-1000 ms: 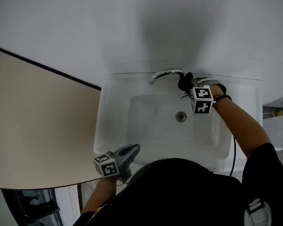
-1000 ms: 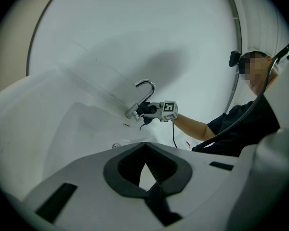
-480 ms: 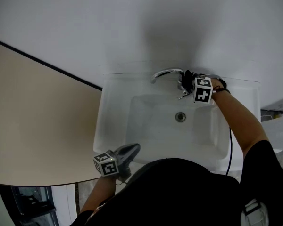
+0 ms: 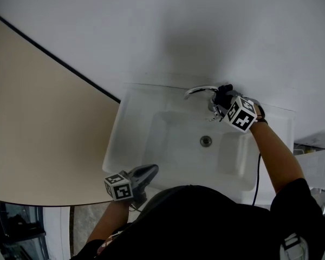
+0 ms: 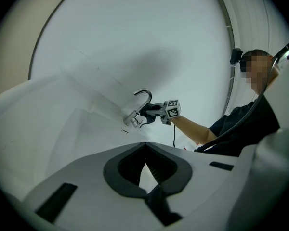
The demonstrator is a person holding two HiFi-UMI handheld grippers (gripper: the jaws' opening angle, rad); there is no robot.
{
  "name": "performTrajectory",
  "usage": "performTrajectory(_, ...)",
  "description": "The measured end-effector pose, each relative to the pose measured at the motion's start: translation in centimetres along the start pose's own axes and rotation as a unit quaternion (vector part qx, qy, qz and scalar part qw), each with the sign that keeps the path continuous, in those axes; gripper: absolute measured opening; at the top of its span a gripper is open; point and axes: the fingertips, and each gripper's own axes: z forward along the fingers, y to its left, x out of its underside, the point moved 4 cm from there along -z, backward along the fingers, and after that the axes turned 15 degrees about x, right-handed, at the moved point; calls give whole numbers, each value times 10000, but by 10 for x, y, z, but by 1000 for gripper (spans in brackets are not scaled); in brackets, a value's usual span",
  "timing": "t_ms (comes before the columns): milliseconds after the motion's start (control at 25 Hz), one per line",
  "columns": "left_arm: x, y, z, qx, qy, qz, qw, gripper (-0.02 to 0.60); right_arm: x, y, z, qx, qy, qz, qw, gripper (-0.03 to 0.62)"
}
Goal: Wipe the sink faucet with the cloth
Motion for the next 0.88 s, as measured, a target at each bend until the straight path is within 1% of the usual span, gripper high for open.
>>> performTrajectory(80, -4, 3, 1, 52, -36, -3, 10000, 0, -12, 0, -9, -37, -87, -15, 10000, 83)
performTrajectory(160, -6, 5, 4, 96, -59, 24, 9999, 0, -16, -1, -12, -58, -146, -8, 9999, 83)
performTrajectory(240, -14, 9, 9, 100, -2, 164, 9998, 0, -21, -1, -19, -70, -401, 219, 9989, 83)
performTrajectory(360, -43, 18, 24, 91, 173, 603, 9980, 0, -36, -7, -38, 7, -860, 727, 9936, 83)
performTrajectory(440, -69, 22, 41, 133, 276, 943, 9951, 0, -36, -7, -49, 76, -975, 1045, 9897, 82)
performTrajectory(480, -82, 23, 52, 167, 314, 1101, 9933, 0, -33, -4, -55, 57, -1013, 1289, 9865, 82)
performTrajectory(520, -94, 25, 62, 201, 345, 1244, 9914, 0, -28, 0, -60, -18, -1067, 1641, 9807, 83)
performTrajectory(560, -104, 25, 73, 230, 371, 1366, 9897, 0, -24, 4, -66, -153, -1144, 2108, 9707, 83)
performTrajectory(600, -113, 26, 82, 254, 389, 1465, 9881, 0, -21, 9, -71, -336, -1237, 2645, 9558, 83)
performTrajectory(680, -126, 23, 101, 320, 406, 1591, 9859, 0, -20, 20, -73, -734, -1361, 3631, 9189, 82)
performTrajectory(720, -129, 21, 109, 366, 412, 1627, 9851, 0, -21, 24, -70, -881, -1355, 3977, 9032, 83)
performTrajectory(760, -131, 18, 117, 408, 423, 1654, 9845, 0, -23, 27, -65, -965, -1310, 4220, 8919, 83)
performTrajectory(800, -131, 16, 123, 440, 438, 1675, 9839, 0, -27, 29, -58, -993, -1244, 4396, 8840, 82)
performTrajectory(880, -128, 11, 130, 470, 468, 1691, 9834, 0, -38, 27, -40, -965, -1101, 4677, 8717, 82)
